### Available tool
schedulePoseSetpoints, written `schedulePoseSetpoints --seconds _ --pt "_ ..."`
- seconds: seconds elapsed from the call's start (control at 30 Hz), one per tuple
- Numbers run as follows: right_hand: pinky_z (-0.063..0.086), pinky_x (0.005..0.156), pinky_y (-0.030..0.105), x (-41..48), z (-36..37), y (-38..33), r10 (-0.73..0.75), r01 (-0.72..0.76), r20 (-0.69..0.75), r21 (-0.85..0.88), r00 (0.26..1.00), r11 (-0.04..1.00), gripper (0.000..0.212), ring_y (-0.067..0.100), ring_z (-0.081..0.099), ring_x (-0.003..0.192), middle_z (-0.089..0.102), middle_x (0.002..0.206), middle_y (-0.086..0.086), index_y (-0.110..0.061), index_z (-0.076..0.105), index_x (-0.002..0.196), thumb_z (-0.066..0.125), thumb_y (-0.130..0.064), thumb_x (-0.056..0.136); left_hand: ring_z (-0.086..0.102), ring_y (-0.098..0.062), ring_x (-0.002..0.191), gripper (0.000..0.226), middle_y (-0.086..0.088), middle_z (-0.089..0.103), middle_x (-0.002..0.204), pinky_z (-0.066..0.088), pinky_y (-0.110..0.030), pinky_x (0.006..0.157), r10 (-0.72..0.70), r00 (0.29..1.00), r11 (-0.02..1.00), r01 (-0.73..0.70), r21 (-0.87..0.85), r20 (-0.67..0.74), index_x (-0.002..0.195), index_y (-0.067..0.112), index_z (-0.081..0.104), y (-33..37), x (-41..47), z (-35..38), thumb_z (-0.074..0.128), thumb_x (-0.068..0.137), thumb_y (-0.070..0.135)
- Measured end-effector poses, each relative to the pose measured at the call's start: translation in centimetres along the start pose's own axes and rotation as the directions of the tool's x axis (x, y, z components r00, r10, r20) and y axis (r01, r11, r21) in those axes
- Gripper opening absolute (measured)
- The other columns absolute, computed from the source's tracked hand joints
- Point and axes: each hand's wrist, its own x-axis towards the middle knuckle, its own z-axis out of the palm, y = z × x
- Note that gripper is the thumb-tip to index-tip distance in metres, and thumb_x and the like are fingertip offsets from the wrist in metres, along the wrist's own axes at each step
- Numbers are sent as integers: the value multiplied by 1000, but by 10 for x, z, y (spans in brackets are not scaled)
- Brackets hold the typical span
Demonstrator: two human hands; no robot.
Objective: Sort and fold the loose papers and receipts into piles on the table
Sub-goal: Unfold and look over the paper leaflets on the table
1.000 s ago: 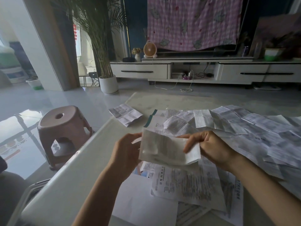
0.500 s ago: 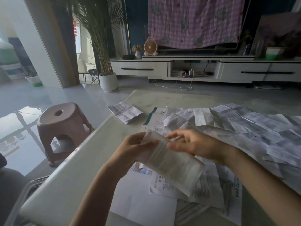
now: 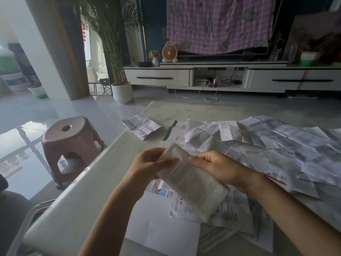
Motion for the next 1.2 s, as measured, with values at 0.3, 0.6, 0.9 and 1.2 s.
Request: schedulePoseSetpoints --seconds 0.3,0.6,0.9,1.2 --pt "33 55 18 0 8 -3 -204 171 -71 -319 976 932 34 1 40 56 46 61 -6 -11 58 68 52 -33 93 61 -8 59 8 3 66 67 48 -21 56 7 999 979 3 202 -51 74 19 69 5 -4 16 69 80 24" --pt "51 58 20 -21 -12 0 -38 41 21 -128 999 991 10 10 66 64 72 77 5 -5 68 85 65 -14 85 59 -15 62 10 3 64 60 50 -30 62 115 973 973 -69 221 -201 68 15 70 6 -4 -3 71 78 15" --pt "56 80 24 -36 -43 -25 101 -62 174 -216 980 974 32 15 69 89 73 97 2 -18 64 107 68 -26 77 57 -2 49 26 12 63 52 51 -25 59 155 948 953 -69 293 -278 53 27 69 13 -3 4 73 77 18" --pt "55 85 35 -15 0 -15 29 -25 -87 38 996 999 21 19 68 94 70 104 8 -10 63 108 62 -17 88 67 -18 77 47 -6 70 88 53 -26 63 109 989 992 -115 -55 -99 102 13 66 7 -9 4 72 73 49"
